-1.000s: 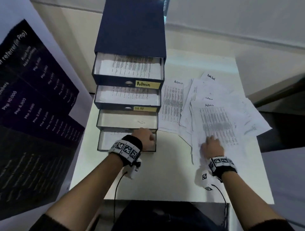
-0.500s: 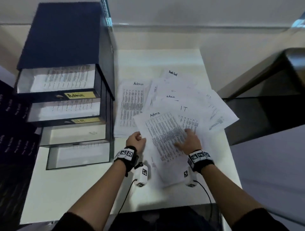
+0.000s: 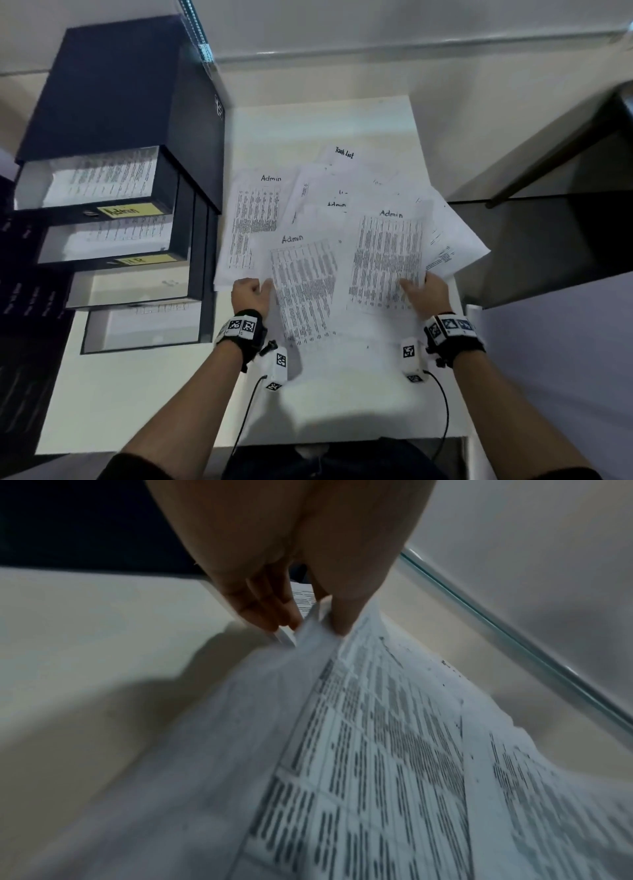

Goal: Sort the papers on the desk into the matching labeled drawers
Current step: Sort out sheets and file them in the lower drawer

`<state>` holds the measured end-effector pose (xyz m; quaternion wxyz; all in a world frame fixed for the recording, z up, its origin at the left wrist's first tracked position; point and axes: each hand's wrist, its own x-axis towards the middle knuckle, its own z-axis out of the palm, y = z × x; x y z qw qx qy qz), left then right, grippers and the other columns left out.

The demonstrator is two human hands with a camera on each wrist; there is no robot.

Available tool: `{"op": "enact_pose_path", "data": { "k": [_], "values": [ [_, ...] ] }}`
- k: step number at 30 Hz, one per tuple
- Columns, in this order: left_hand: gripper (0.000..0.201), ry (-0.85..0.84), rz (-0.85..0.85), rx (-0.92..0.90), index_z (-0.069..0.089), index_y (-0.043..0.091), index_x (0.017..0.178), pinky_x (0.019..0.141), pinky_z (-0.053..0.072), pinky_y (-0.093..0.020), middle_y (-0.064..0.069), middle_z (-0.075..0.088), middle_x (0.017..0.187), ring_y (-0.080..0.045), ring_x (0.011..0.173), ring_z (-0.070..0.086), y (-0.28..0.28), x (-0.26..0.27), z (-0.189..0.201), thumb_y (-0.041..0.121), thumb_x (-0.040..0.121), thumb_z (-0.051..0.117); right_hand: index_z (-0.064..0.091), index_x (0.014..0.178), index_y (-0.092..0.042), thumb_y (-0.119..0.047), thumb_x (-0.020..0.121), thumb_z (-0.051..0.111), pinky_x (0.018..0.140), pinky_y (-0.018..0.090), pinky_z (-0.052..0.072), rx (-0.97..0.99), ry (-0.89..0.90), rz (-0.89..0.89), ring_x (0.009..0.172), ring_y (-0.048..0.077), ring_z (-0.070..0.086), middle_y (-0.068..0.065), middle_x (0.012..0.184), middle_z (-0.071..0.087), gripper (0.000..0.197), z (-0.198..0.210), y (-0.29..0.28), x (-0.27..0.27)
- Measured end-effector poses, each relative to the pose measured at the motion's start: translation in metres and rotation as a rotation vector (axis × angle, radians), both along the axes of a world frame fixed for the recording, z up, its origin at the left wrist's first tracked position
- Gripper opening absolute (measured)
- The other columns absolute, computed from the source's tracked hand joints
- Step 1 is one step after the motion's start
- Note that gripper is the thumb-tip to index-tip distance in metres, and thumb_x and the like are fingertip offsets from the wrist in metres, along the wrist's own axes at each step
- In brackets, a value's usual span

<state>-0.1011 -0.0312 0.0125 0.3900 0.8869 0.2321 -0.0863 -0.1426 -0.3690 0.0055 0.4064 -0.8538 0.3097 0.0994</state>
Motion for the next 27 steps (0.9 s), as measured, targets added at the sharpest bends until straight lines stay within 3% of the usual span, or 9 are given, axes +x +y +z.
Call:
{"op": "enact_pose_path", "data": {
  "k": [3, 7, 10, 13, 18, 20, 22, 23, 27],
  "values": [
    [0.031, 0.025, 0.048, -0.003, 0.065, -0.006, 0.102, 0.085, 0.040, -0.025, -0.011, 0.052, 0.112, -0.026, 0.095, 0.057, -0.007, 0.003, 0.007, 0.024, 0.096, 0.060, 0.070, 0.097, -0.003, -0.021, 0.085, 0.074, 0.076, 0.041, 0.059, 0.143, 0.034, 0.035, 0.077, 0.027, 0.069, 0.013, 0.086, 0.072, 0.022, 0.006, 0.002, -0.001],
    [0.034, 0.072, -0.078, -0.107, 0.066, 0.009, 0.110, 0.093, 0.049, -0.035, -0.015, 0.065, 0.113, -0.027, 0.101, 0.062, -0.022, 0.001, 0.020, 0.038, 0.098, 0.054, 0.071, 0.103, -0.002, -0.027, 0.082, 0.078, 0.072, 0.030, 0.055, 0.158, 0.084, 0.284, 0.078, 0.018, 0.067, 0.005, 0.089, 0.070, 0.033, 0.004, 0.026, -0.002],
    [0.092, 0.257, -0.177, -0.165, 0.053, 0.007, 0.129, 0.096, 0.045, -0.038, -0.012, 0.059, 0.126, -0.026, 0.114, 0.056, -0.031, 0.002, 0.025, 0.081, 0.074, 0.056, 0.066, 0.112, -0.006, -0.030, 0.083, 0.076, 0.081, 0.028, 0.054, 0.175, 0.091, 0.434, 0.088, 0.016, 0.067, 0.002, 0.099, 0.069, 0.039, 0.005, 0.053, -0.004],
    [0.117, 0.316, -0.159, -0.113, 0.032, 0.003, 0.148, 0.111, 0.038, -0.048, -0.014, 0.039, 0.152, -0.032, 0.137, 0.040, -0.028, 0.005, 0.020, 0.070, 0.063, 0.076, 0.057, 0.116, -0.007, -0.030, 0.081, 0.079, 0.086, 0.025, 0.043, 0.155, 0.099, 0.433, 0.107, 0.021, 0.060, 0.004, 0.110, 0.063, 0.048, 0.011, 0.072, -0.002],
    [0.068, 0.192, -0.191, -0.155, 0.054, -0.003, 0.126, 0.097, 0.046, -0.035, -0.005, 0.057, 0.118, -0.024, 0.112, 0.056, -0.022, 0.006, 0.027, 0.037, 0.078, 0.081, 0.048, 0.134, -0.010, -0.017, 0.070, 0.087, 0.091, 0.022, 0.042, 0.306, -0.025, 0.301, 0.110, 0.013, 0.055, -0.005, 0.116, 0.058, 0.075, 0.014, 0.081, 0.004],
    [0.043, 0.146, -0.249, -0.230, 0.057, 0.007, 0.109, 0.087, 0.048, -0.030, 0.000, 0.061, 0.108, -0.023, 0.099, 0.061, -0.018, 0.010, 0.043, 0.035, 0.083, 0.077, 0.058, 0.120, -0.012, -0.020, 0.073, 0.085, 0.076, 0.018, 0.049, 0.339, -0.052, 0.264, 0.098, 0.017, 0.064, -0.003, 0.103, 0.065, 0.055, 0.019, 0.081, 0.011],
    [0.032, 0.074, -0.286, -0.341, 0.064, 0.009, 0.104, 0.090, 0.055, -0.040, 0.000, 0.071, 0.100, -0.024, 0.093, 0.069, -0.011, 0.020, 0.053, 0.033, 0.086, 0.074, 0.063, 0.092, -0.011, -0.023, 0.076, 0.083, 0.059, 0.017, 0.049, 0.309, -0.152, 0.196, 0.076, 0.020, 0.066, 0.001, 0.081, 0.066, 0.028, 0.036, 0.080, 0.020],
    [0.028, 0.039, -0.296, -0.396, 0.067, 0.011, 0.105, 0.091, 0.056, -0.045, 0.000, 0.073, 0.098, -0.021, 0.093, 0.070, -0.007, 0.025, 0.062, 0.032, 0.087, 0.073, 0.064, 0.087, -0.010, -0.024, 0.077, 0.082, 0.058, 0.019, 0.052, 0.324, -0.242, 0.153, 0.071, 0.018, 0.066, -0.001, 0.077, 0.066, 0.024, 0.045, 0.079, 0.024],
    [0.048, -0.074, -0.341, -0.507, 0.066, 0.013, 0.115, 0.088, 0.058, -0.042, -0.003, 0.074, 0.107, -0.019, 0.098, 0.071, 0.001, 0.044, 0.087, 0.044, 0.080, 0.077, 0.069, 0.109, -0.005, -0.018, 0.080, 0.080, 0.072, 0.025, 0.059, 0.434, -0.517, 0.077, 0.084, 0.010, 0.073, 0.001, 0.094, 0.075, 0.034, 0.082, 0.085, 0.027]
  ]
}}
